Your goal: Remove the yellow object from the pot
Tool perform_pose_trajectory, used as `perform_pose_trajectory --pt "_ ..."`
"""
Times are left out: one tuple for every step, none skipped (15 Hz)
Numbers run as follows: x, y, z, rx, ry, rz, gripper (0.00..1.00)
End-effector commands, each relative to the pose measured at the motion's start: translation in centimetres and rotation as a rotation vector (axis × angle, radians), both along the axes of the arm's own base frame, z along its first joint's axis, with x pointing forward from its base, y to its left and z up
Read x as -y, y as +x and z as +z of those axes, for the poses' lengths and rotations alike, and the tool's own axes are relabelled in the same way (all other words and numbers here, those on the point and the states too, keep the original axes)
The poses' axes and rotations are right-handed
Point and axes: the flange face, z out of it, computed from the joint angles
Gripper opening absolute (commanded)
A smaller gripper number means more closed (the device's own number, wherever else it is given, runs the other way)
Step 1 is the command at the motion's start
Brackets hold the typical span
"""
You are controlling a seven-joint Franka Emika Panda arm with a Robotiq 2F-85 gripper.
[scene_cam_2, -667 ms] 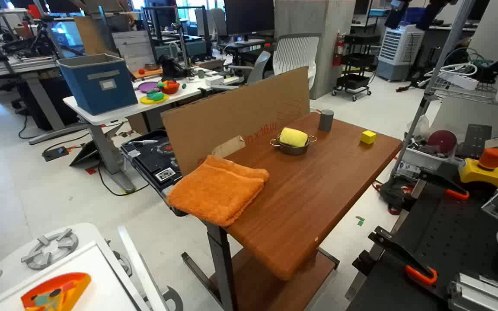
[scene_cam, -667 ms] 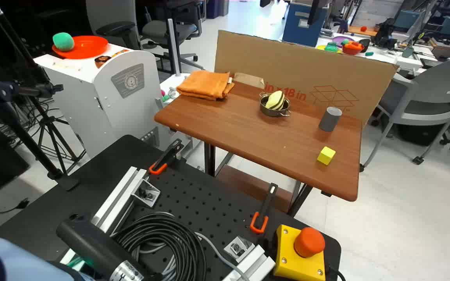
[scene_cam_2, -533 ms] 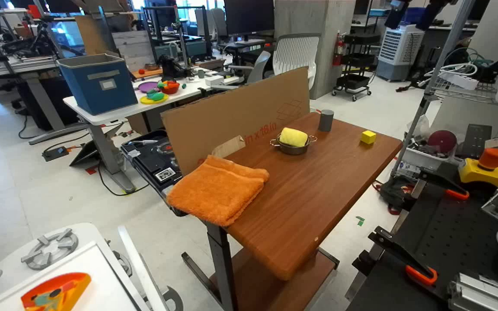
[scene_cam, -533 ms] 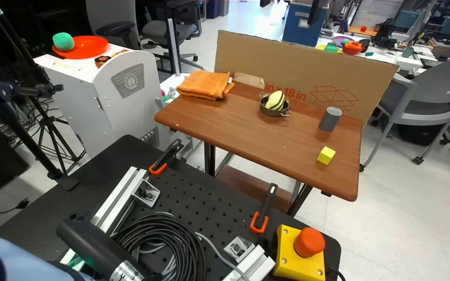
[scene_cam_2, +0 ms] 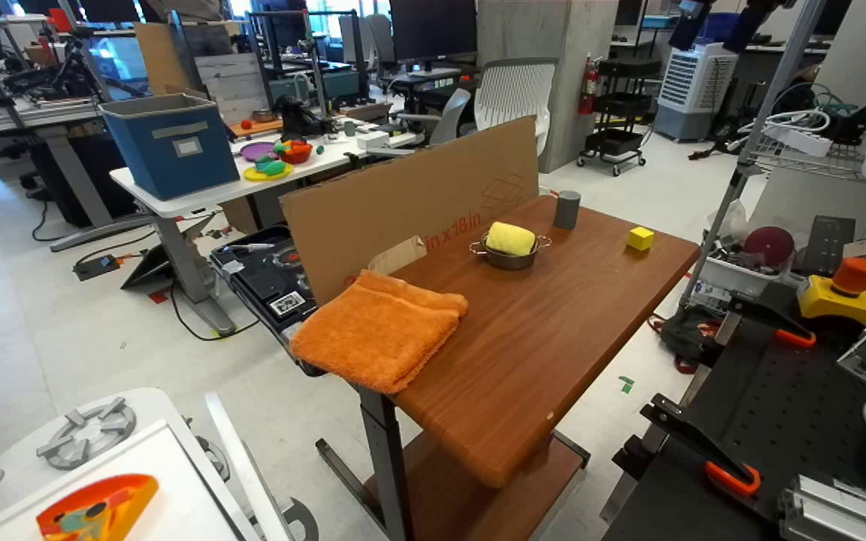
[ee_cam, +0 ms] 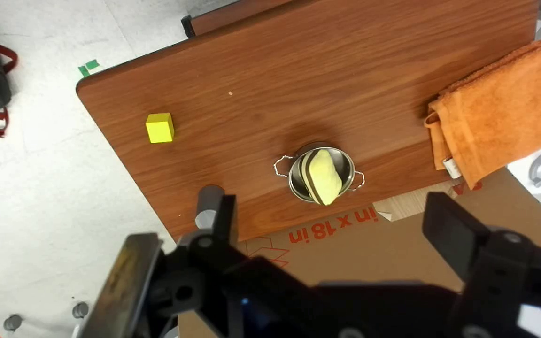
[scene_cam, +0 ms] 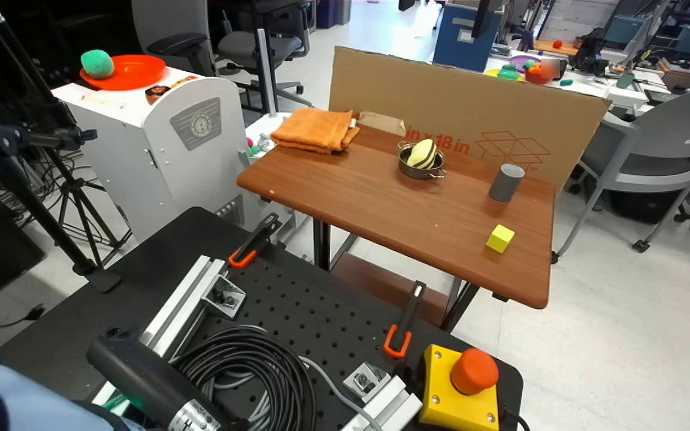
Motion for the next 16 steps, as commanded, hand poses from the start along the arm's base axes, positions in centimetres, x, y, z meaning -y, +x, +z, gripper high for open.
perform_pose_trajectory --pt "0.0 0.0 0.1 -0.001 0.000 0.000 1.00" --pt "0.0 0.0 0.1 -0.001 0.000 0.000 1.00" --pt "0.0 0.0 0.1 -0.001 0.000 0.000 1.00" --pt "0.0 0.7 -0.5 -0.008 -0.006 -0.007 1.00" --pt "-0.1 0.9 -0.7 -0.012 -0.008 -0.008 1.00" --pt "-0.2 1.7 -1.2 -0.011 -0.007 -0.018 1.00" --pt "-0.3 2.2 -1.6 -0.003 -0.003 -0.018 1.00" --pt "-0.5 3.3 -2.4 -0.004 -0.003 -0.032 1.00" --pt "-0.5 4.0 -3.0 0.000 -0.001 -0.042 1.00" --pt "-0.8 5.2 -4.0 0.005 -0.004 -0.047 1.00" --pt "-1.0 6.1 -4.7 0.009 -0.007 -0.055 1.00" --pt "-1.3 7.6 -5.8 0.017 -0.015 -0.065 1.00" --pt "-1.5 8.6 -6.4 0.025 -0.016 -0.062 1.00" --pt "-1.7 10.3 -7.3 0.043 -0.020 -0.066 1.00" --pt "-1.8 11.7 -8.2 0.053 -0.025 -0.075 1.00" --pt "-1.8 13.1 -9.0 0.058 -0.026 -0.079 1.00"
